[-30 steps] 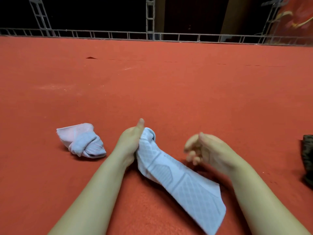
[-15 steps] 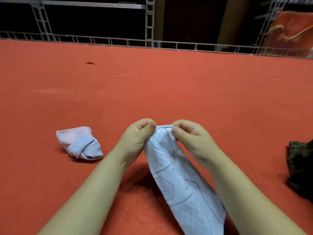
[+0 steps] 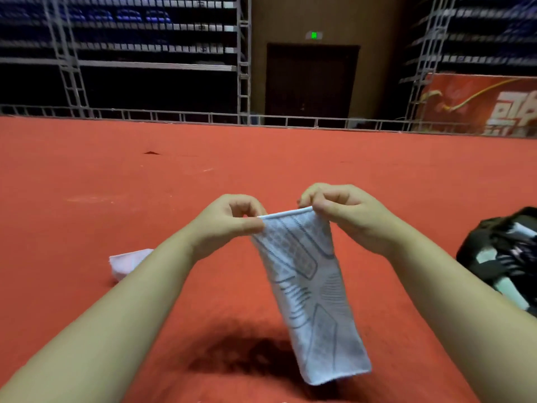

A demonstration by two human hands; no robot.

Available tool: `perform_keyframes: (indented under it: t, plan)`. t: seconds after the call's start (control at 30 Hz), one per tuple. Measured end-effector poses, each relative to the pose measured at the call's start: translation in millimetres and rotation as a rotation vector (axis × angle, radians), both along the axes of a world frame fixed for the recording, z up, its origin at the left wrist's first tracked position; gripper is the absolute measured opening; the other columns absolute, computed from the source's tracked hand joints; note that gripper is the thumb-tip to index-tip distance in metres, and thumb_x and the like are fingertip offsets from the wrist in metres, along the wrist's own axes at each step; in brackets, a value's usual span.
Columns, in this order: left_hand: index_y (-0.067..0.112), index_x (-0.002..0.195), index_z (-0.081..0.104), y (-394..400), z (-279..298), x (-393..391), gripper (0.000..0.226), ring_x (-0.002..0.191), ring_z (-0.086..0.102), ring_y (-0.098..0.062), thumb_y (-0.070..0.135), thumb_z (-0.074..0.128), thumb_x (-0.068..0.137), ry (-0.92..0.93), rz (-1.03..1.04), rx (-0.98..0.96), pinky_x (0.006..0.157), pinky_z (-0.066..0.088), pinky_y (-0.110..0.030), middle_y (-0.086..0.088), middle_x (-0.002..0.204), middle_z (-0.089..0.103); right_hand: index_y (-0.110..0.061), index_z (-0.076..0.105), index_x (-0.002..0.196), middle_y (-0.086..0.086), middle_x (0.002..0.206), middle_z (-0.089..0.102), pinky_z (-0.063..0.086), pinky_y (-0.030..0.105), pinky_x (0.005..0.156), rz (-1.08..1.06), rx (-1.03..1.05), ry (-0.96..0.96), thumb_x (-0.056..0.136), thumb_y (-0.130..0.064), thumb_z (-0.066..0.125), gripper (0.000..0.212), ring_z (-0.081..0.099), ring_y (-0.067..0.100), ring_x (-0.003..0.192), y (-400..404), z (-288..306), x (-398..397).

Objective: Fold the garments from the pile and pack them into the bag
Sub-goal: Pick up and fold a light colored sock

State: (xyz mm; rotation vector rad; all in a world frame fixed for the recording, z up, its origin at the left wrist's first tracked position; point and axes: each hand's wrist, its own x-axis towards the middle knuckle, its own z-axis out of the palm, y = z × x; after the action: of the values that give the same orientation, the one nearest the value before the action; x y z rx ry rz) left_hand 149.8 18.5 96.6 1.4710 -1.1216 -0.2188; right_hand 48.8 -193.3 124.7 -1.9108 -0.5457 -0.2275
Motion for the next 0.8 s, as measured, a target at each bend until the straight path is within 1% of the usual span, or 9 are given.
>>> perform_keyframes:
  t: [0.1,0.17,0.2,0.27,0.4,0.5,0.67,0.73,0.8]
  plan:
    - [0.027,0.058,0.067,2.7,18.2,-2.5,0.007,0.067,0.05,-0.01,0.034,0.069,0.061,-0.141,0.038,0.097,0.064,0.039,-0.022,0.009,0.065,0.059,-0.011,0.057,0.065,0.011,0.104,0.064,0.044,0.023,0.081,-0.13,-0.169,0.05,0.075,-0.031,0.066,0.025,0.058,0.007,0.09,-13.6,13.6,-4.3]
    - [0.031,0.062,0.066,0.4,24.6,1.7,0.007,0.069,0.051,-0.005,0.037,0.065,0.066,-0.204,0.053,0.141,0.067,0.04,-0.018,0.013,0.068,0.06,-0.017,0.06,0.066,0.021,0.083,0.06,0.04,0.035,0.07,-0.162,-0.366,0.142,0.071,-0.044,0.072,0.031,0.05,0.017,0.075,-21.3,18.5,-3.4]
    - [0.033,0.063,0.065,-1.3,25.9,5.1,0.008,0.073,0.052,-0.005,0.039,0.063,0.069,-0.226,0.066,0.154,0.07,0.041,-0.018,0.014,0.072,0.06,-0.017,0.059,0.065,0.016,0.07,0.055,0.035,0.034,0.064,-0.186,-0.426,0.174,0.072,-0.045,0.074,0.033,0.045,0.016,0.068,-24.1,19.5,-2.2]
    - [0.035,0.063,0.062,-6.9,27.1,19.3,0.009,0.084,0.053,-0.007,0.038,0.062,0.072,-0.219,0.101,0.158,0.077,0.042,-0.018,0.015,0.084,0.058,-0.016,0.06,0.065,0.0,0.059,0.052,0.038,0.029,0.059,-0.241,-0.393,0.185,0.079,-0.029,0.075,0.025,0.046,0.01,0.059,-30.0,19.2,5.7]
    - [0.029,0.066,0.059,-24.8,32.1,59.5,0.018,0.091,0.058,-0.005,0.023,0.061,0.084,-0.182,0.198,0.24,0.083,0.045,-0.025,0.007,0.109,0.063,-0.012,0.061,0.067,0.006,0.061,0.055,0.04,0.03,0.06,-0.449,-0.286,0.078,0.081,-0.016,0.073,0.018,0.048,0.017,0.06,-40.7,18.3,45.1]
    - [0.029,0.072,0.058,-38.8,55.3,82.8,0.019,0.085,0.057,-0.012,0.02,0.062,0.088,-0.316,0.334,0.27,0.079,0.045,-0.031,-0.008,0.108,0.068,-0.018,0.055,0.066,-0.003,0.056,0.048,0.032,0.026,0.051,-0.623,-0.368,-0.099,0.079,-0.018,0.075,0.023,0.041,0.011,0.052,-46.4,34.7,75.7]
    - [0.027,0.072,0.048,-51.9,71.8,94.1,0.024,0.067,0.045,-0.009,0.018,0.065,0.087,-0.497,0.484,0.284,0.063,0.037,-0.025,0.009,0.072,0.052,-0.021,0.049,0.065,-0.003,0.066,0.048,0.029,0.028,0.054,-0.663,-0.47,-0.237,0.076,-0.017,0.077,0.03,0.041,0.01,0.059,-46.9,41.3,94.2]
    - [0.028,0.082,0.045,-47.4,50.2,83.0,0.028,0.071,0.045,-0.013,0.024,0.073,0.079,-0.496,0.434,0.375,0.064,0.038,-0.026,0.006,0.078,0.051,-0.021,0.048,0.063,-0.005,0.061,0.047,0.028,0.027,0.052,-0.628,-0.453,-0.174,0.075,-0.015,0.077,0.032,0.039,0.007,0.056,-44.9,16.0,88.9]
    - [0.027,0.108,0.046,-43.5,15.6,60.2,0.049,0.084,0.054,-0.015,0.028,0.079,0.071,-0.474,0.319,0.532,0.076,0.045,-0.026,0.002,0.095,0.056,-0.024,0.046,0.061,-0.009,0.057,0.045,0.028,0.023,0.05,-0.575,-0.418,-0.101,0.074,-0.011,0.077,0.036,0.036,0.003,0.051,-41.8,-22.4,75.6]
